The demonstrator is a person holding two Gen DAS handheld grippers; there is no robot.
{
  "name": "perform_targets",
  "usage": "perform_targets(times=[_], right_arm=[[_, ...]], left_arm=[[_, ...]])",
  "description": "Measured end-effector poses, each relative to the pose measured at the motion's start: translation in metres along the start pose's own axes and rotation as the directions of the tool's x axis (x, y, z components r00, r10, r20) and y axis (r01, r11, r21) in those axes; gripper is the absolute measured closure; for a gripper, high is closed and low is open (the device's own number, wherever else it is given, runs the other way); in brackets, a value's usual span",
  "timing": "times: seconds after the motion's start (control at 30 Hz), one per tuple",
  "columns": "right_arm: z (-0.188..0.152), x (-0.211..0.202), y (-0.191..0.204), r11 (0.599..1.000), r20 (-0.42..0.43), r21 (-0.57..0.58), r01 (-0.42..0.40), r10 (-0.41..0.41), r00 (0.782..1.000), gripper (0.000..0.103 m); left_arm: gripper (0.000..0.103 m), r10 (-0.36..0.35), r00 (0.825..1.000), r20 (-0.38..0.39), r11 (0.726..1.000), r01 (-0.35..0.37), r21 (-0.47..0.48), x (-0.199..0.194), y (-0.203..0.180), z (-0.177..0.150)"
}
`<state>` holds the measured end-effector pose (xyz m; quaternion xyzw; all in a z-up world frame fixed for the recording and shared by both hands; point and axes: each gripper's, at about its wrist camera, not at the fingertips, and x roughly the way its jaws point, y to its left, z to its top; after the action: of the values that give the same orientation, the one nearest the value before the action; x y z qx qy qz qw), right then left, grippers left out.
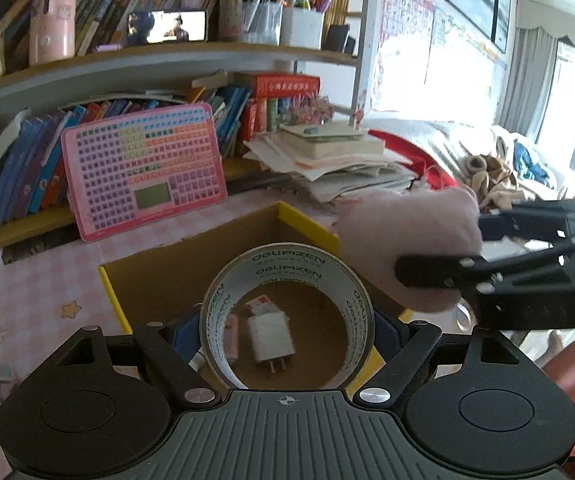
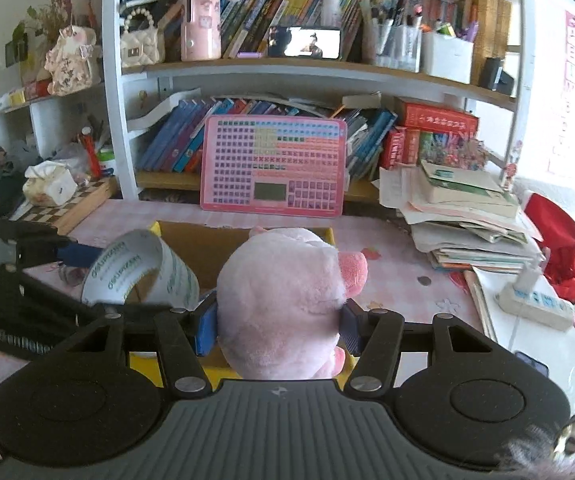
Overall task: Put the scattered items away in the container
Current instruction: 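Open the left tool dropping the tape roll while the right tool releases the pig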
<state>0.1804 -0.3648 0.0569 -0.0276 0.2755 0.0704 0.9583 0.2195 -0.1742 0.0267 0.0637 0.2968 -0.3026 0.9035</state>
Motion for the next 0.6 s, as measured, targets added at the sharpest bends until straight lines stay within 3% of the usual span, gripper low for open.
perform_targets(times=[0.33, 0.6], right_arm=[[0.021, 0.087, 0.004, 0.997, -0.103, -0.06, -0.057, 0.051, 0.993, 0.047], [0.022, 0.146, 0.013, 0.991, -0.224, -0.075, -0.107, 0.088, 0.971, 0.047]], left_arm=[[0.018, -0.033, 0.995, -0.099, 0.997, 0.04, 0.071, 0.048, 0.009, -0.005], [0.018, -0.073, 0.983, -0.171, 0.996, 0.08, 0.035, 0.067, 0.015, -0.015]])
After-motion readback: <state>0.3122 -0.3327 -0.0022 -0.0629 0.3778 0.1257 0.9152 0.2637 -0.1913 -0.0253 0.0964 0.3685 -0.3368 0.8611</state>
